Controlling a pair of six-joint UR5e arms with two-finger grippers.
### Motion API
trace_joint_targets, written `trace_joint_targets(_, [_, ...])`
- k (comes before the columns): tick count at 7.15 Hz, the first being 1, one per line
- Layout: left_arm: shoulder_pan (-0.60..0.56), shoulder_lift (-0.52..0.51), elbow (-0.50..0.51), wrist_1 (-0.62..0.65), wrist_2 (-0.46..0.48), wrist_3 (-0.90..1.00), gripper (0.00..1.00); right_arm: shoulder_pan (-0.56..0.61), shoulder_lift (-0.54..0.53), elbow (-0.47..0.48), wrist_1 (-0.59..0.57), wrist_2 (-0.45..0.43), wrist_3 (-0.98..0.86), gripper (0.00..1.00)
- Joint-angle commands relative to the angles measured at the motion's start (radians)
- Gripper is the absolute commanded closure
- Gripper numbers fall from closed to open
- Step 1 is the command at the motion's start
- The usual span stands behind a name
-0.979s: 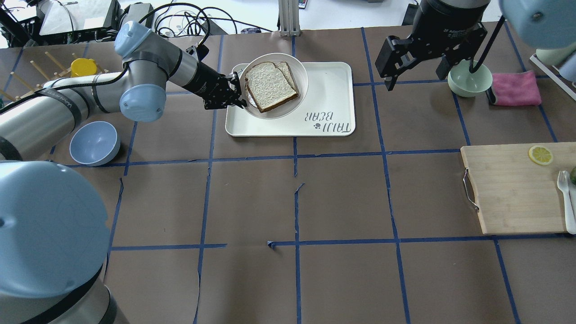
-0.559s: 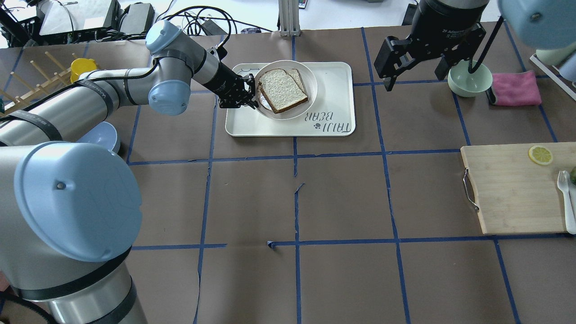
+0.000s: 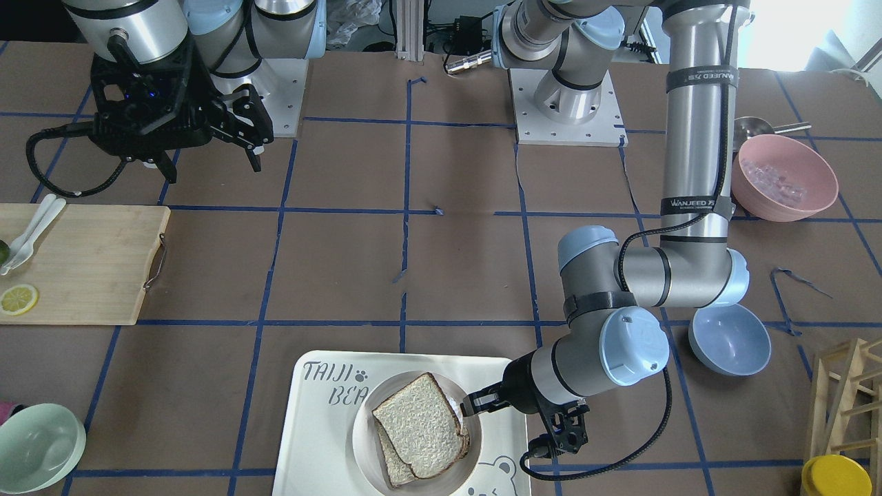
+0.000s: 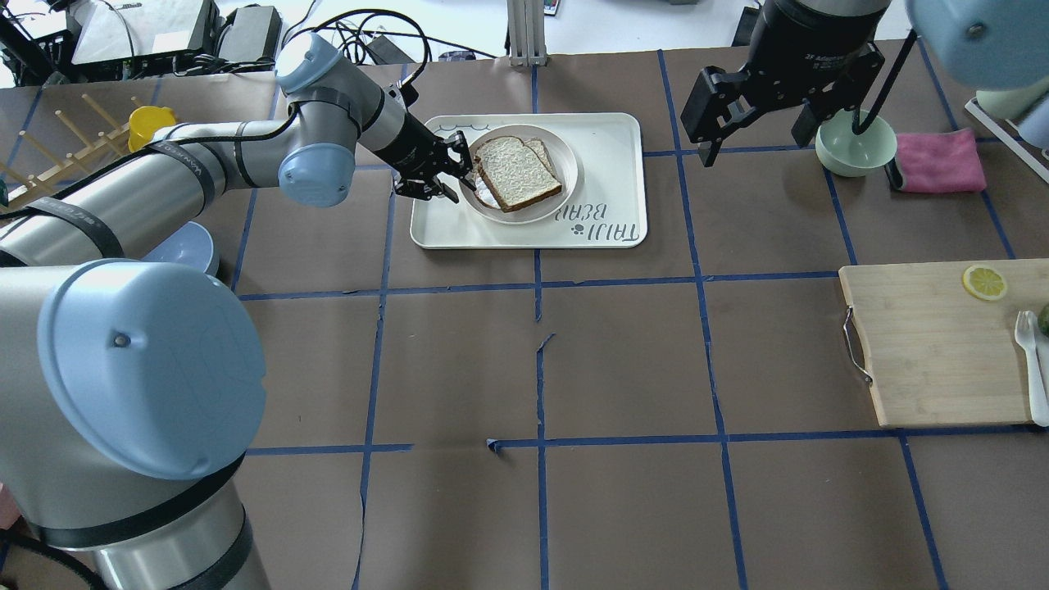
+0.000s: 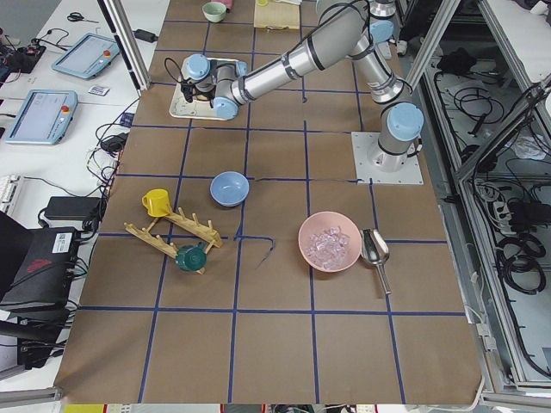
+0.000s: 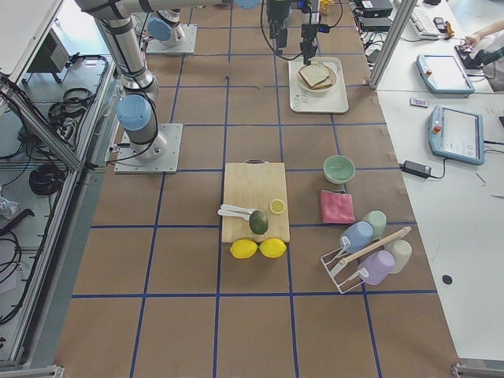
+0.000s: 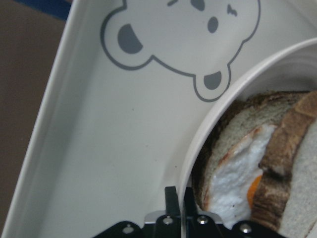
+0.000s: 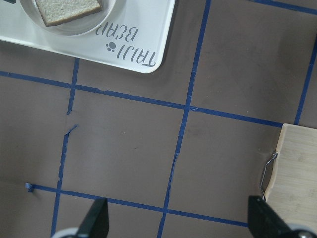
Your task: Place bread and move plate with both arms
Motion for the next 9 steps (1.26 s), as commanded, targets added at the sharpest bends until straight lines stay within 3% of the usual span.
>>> trace_joint_targets(1, [-0.002, 0.088, 0.007, -0.1, 0.025, 0.012, 0.16, -0.002, 0.0, 0.0, 0.001, -0.001, 0.0, 0.0])
trace_joint_targets(4, [-0.018, 0.35, -0.019, -0.44, 0.184, 0.067, 0.0, 0.0, 0.0, 0.0, 0.001, -0.001, 0.0, 0.0])
trace_joint_targets(5, [-0.018, 0.436, -0.013, -0.56, 0.209, 0.101, 0.0, 0.0, 0.0, 0.0, 0.001, -0.001, 0.0, 0.0])
trace_joint_targets(7, [-0.018, 0.588, -0.031, -0.787, 0.368, 0.223, 0.0, -0.002, 0.0, 0.0, 0.001, -0.002, 0.002, 0.0])
trace_joint_targets(9, [-0.018, 0.664, -0.042, -0.835, 0.463, 0.258, 0.0, -0.002, 0.0, 0.0, 0.001, -0.002, 0.002, 0.0])
